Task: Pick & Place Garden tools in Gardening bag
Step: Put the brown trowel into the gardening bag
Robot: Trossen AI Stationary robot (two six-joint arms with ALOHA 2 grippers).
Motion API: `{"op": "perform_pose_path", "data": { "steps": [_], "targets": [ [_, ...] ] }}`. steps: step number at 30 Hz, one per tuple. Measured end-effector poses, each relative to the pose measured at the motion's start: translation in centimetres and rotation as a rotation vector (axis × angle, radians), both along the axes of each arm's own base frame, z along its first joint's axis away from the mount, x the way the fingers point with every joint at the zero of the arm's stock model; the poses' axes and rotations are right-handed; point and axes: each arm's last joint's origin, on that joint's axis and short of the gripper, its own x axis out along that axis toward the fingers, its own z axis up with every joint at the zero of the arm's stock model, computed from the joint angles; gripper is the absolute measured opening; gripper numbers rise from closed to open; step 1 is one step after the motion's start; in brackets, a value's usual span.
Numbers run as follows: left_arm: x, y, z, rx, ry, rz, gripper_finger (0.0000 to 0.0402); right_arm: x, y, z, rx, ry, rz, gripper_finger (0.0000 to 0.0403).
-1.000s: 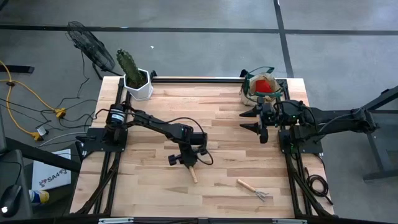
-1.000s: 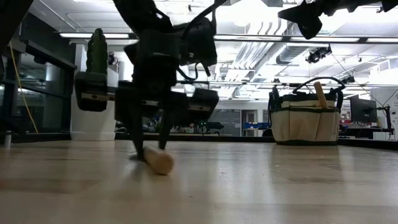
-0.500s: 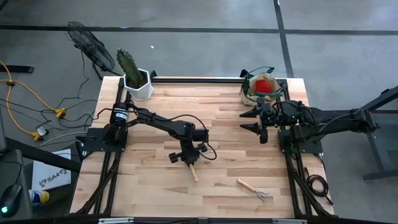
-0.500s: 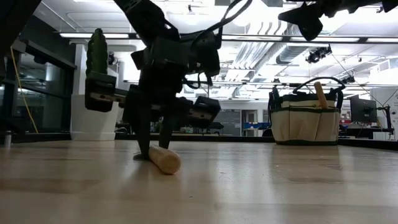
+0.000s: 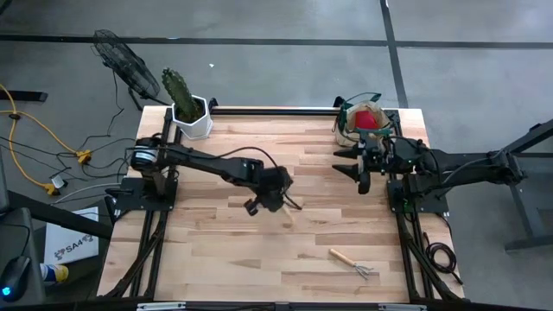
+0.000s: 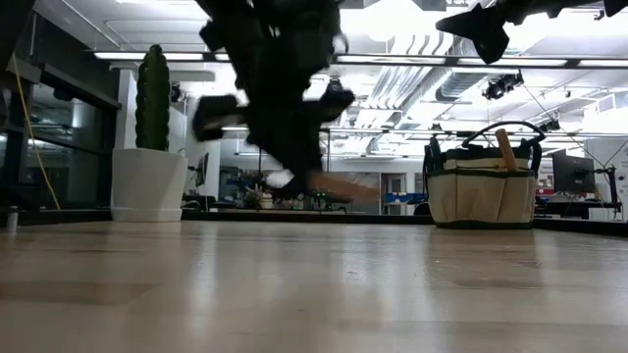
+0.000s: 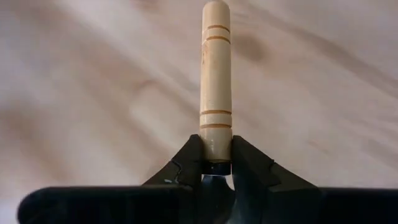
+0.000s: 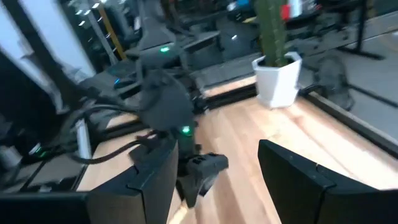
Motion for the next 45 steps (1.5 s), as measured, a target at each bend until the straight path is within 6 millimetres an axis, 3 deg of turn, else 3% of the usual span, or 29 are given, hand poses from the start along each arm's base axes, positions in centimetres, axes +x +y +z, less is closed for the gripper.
{"op": "perform_pose_path", "data": {
  "steps": [12, 25, 32, 45],
  "targets": [
    [0.8, 1.3, 7.3, 0.207, -0.524, 0.448, 0.0052, 1.1, 0.6, 0.7, -0.058, -0.098, -0.118, 0.0215],
    [-1.6, 2.1, 15.4, 0.284, -0.975, 0.728, 0.0052, 2.9, 2.2, 2.2, -0.248, -0.268, -0.250, 0.0215],
    [-1.9, 2.2, 16.9, 0.303, -1.090, 0.764, 0.0052, 4.1, 2.3, 2.4, -0.321, -0.346, -0.281, 0.0215],
    [-2.0, 2.1, 17.6, 0.259, -1.165, 0.763, 0.0052, 6.7, 0.9, 2.2, -0.359, -0.542, -0.365, 0.0215]
  ]
}}
